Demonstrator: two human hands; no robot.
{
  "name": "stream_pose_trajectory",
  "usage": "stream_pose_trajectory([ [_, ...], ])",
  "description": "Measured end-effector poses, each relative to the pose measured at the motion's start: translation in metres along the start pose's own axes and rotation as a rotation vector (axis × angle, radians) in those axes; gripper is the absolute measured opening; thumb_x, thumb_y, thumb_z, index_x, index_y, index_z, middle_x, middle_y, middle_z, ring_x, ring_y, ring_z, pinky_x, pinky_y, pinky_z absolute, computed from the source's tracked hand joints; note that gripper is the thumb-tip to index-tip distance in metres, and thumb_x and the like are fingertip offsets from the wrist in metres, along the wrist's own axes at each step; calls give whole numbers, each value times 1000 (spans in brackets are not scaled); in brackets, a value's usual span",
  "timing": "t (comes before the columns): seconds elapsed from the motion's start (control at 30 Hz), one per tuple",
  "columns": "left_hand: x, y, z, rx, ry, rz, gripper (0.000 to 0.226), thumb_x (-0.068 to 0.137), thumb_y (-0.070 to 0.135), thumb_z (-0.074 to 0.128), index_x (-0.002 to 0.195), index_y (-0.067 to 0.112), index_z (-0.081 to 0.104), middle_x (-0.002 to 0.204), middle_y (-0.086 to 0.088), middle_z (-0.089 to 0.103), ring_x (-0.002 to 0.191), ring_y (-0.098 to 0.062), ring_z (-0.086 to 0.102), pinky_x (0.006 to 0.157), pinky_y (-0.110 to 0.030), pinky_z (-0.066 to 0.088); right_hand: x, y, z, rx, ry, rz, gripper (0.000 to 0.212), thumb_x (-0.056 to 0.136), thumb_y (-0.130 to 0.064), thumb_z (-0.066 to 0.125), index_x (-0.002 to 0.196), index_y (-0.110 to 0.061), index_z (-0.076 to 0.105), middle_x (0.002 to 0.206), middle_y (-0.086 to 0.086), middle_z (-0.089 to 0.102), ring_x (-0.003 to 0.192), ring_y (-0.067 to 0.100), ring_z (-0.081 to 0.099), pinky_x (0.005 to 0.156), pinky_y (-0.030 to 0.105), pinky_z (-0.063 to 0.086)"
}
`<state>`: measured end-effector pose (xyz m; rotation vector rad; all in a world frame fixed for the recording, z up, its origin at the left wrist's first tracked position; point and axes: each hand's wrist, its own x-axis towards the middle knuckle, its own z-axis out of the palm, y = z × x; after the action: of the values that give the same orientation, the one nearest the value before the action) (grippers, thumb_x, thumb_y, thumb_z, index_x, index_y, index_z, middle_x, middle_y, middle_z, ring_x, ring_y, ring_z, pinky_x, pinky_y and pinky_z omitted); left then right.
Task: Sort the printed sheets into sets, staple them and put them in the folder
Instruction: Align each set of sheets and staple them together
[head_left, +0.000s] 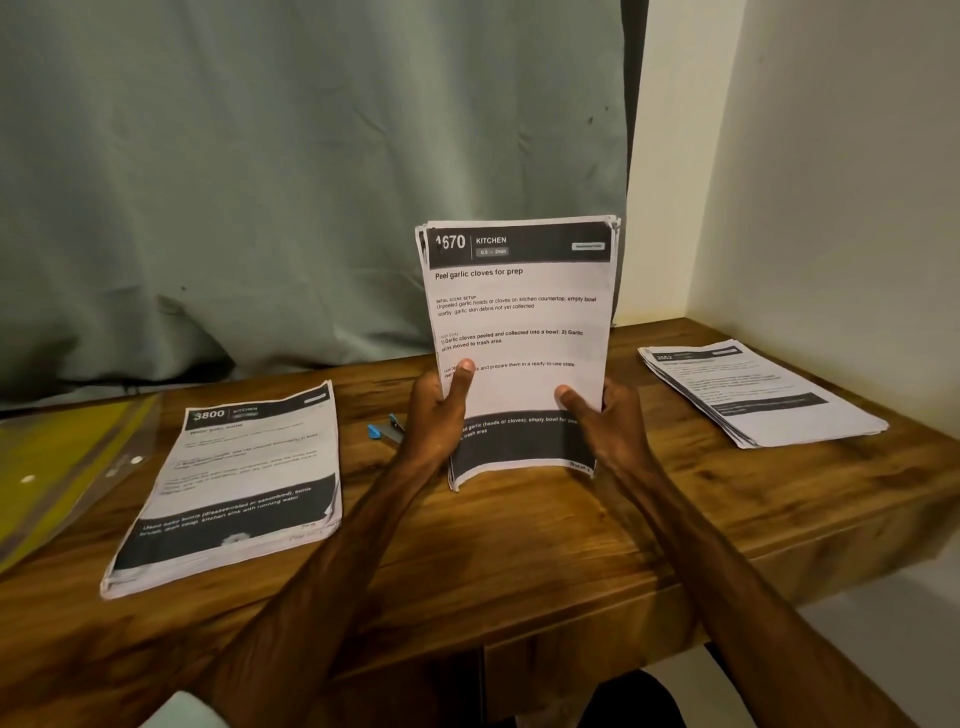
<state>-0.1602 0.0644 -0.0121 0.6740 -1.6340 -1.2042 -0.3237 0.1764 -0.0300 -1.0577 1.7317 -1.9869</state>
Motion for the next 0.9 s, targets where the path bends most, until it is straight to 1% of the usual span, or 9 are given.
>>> stream_pose_trajectory([
  [0.1,1,3,1,20,2,6,20,105,34,53,112,19,65,109,-4,75,91,-13,74,78,-29,62,3,1,-1,-13,-8,0,32,96,-18,67,127,-12,62,118,1,69,94,9,68,66,17,57],
  [0.23,3,10,-6,38,-15,10,28,104,34,54,118,13,67,111,-3,75,95,-15,74,81,-29,61,8,-8,-7,-29,-62,-47,32,96,-17,66,127,-9,62,119,2,69,94,7,68,68,14,57],
  [0.3,2,16,-15,31,-60,-4,21,104,31,56,115,18,67,110,-1,75,93,-12,75,81,-28,61,14,-19,-11,-2,-83,-58,33,97,-15,65,128,-4,63,119,5,70,91,6,72,71,17,58],
  [0.37,-2,24,-25,24,-103,-30,11,104,27,55,107,23,66,99,5,75,83,-5,75,72,-21,60,22,-33,-13,93,-88,-18,28,98,-15,65,123,-5,67,116,8,73,91,14,75,78,30,61],
  [0.43,-8,27,-34,13,-157,-59,12,104,22,55,105,21,67,93,8,75,77,-1,74,65,-15,56,31,-46,-16,150,-68,37,19,98,-20,65,115,-14,70,112,7,76,96,25,75,86,42,61],
  [0.57,-19,24,-53,-46,-278,-221,25,102,25,58,122,12,68,114,-5,76,99,-21,75,82,-31,62,41,-59,-17,159,-65,76,18,99,-22,64,114,-15,71,108,6,77,96,27,75,86,42,61],
  [0.7,-33,19,-65,-57,-330,-334,20,101,24,60,118,18,69,114,-3,76,102,-23,75,87,-36,61,40,-51,-6,164,-71,105,10,97,-17,65,103,-16,74,102,8,77,91,27,74,85,44,60],
  [0.8,-35,20,-74,-27,-299,-358,19,100,23,63,118,19,68,109,1,78,97,-21,76,79,-34,62,40,-32,-1,176,-147,211,16,97,-18,66,109,-10,72,107,13,76,99,36,73,92,55,57],
  [0.9,-20,14,-80,57,-110,-307,33,96,20,70,128,15,62,113,-4,77,93,-20,77,86,-43,62,38,-13,3,134,-240,314,25,97,-18,66,118,-6,69,109,15,75,101,39,72,95,61,54],
])
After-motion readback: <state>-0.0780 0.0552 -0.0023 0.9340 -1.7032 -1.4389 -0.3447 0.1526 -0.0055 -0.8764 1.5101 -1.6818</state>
